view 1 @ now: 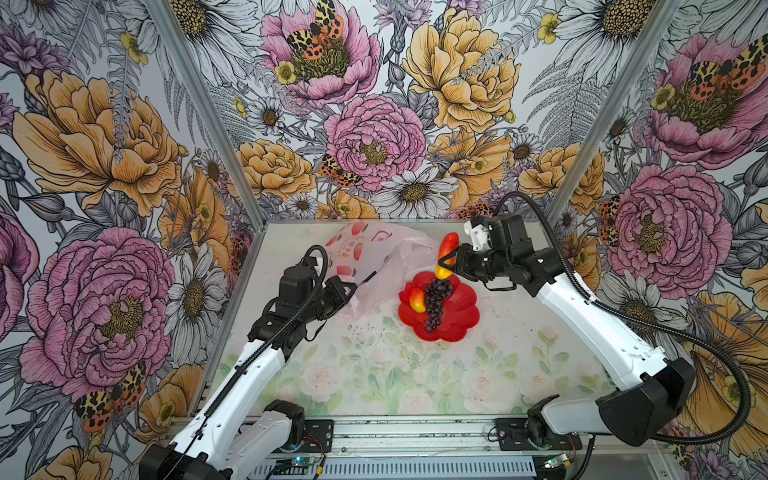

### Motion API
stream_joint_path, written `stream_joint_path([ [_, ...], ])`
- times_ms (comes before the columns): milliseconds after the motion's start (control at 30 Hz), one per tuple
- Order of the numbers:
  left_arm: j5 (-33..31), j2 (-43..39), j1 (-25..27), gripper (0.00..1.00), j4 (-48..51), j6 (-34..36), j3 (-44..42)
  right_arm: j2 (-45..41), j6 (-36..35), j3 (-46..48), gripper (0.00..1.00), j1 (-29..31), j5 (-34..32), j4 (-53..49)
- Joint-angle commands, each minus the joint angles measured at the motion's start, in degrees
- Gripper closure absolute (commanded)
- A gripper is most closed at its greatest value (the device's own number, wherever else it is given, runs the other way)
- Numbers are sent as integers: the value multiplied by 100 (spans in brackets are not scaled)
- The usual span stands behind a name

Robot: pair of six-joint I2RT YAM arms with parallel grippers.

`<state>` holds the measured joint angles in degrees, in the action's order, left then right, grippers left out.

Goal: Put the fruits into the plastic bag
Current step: 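Grasp the red-yellow mango on the plate with the right gripper and lift, then carry the mango into the mouth of the bag held by the left gripper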

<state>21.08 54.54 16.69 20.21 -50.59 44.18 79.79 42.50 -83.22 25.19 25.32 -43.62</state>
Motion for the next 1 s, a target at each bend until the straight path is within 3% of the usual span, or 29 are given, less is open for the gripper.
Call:
stream_joint_path([
  [0, 72, 12, 58, 100, -157, 71, 191, 298, -122, -359, 79, 104, 909, 195],
  [467, 20, -293, 78, 100, -132, -26, 3, 1465, -121, -757, 80, 656, 2519, 194],
  [967, 37, -584, 100, 100, -97, -81, -198, 3356, -66, -1851, 80, 939, 2887, 204],
])
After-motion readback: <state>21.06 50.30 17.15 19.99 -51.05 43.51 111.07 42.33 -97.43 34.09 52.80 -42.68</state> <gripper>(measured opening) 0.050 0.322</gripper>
